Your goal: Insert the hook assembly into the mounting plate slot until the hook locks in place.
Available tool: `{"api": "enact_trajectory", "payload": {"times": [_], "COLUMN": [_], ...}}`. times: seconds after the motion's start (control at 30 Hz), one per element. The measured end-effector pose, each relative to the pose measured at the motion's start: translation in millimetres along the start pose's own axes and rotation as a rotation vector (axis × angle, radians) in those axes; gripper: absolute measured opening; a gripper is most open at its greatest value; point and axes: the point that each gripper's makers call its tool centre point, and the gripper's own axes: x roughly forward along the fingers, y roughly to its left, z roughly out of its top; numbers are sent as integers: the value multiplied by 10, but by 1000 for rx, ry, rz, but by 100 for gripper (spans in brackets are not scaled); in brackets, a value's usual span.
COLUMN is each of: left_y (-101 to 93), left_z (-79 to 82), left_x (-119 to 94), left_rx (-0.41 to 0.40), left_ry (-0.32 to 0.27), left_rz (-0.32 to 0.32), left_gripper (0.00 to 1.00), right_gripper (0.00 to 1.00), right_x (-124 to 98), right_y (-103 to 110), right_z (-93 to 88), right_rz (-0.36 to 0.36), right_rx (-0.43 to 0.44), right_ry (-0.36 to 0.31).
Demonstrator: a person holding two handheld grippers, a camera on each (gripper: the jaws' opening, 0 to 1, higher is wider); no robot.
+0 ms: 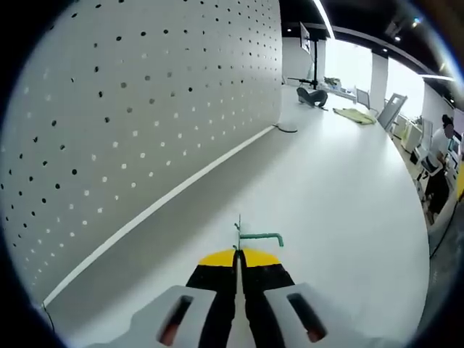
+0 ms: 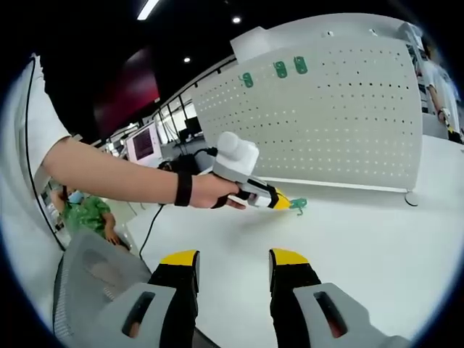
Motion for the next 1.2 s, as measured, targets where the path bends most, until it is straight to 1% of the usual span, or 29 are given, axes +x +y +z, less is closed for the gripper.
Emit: {"api": "enact_trajectory", "payload": {"times": [0.03,0.1,0.2,0.23,0.3,0.43,0.53,0.63,0.7,0.87,1.03,1.1,1.2], "left_y": [-8,-10,-11,-40,-44,-48,-73,-88,-99,-183,-227,-267,-327], "left_z": [5,4,21,47,48,22,31,73,83,161,140,134,134], "left_x": [-17,-25,-87,-114,-144,-183,-234,-300,-327,-432,-514,-555,-623], "left_rx": [-4,-39,-41,-77,-70,-86,-94,-112,-103,-124,-139,-167,-174], "left_ry": [0,-2,-2,-12,-9,0,-5,-24,-25,-48,-35,-35,-39], "left_rz": [-2,-17,-20,-39,-43,-38,-45,-42,-36,-52,-46,-58,-63], "left_gripper": [2,2,1,1,1,1,1,1,1,1,1,1,1], "right_gripper": [38,38,38,38,38,38,38,38,38,38,38,38,38], "right_x": [1,7,16,17,22,38,33,24,20,24,31,33,35], "right_y": [2,12,28,30,43,79,91,85,94,97,137,149,168], "right_z": [0,5,8,8,10,6,37,32,41,89,118,134,145], "right_rz": [1,4,11,12,18,31,32,25,29,22,35,36,38], "right_rx": [2,1,-5,-6,-5,-14,-19,-26,-21,-34,-52,-60,-72], "right_ry": [0,-1,3,3,2,12,-1,0,-6,-23,-34,-40,-40]}}
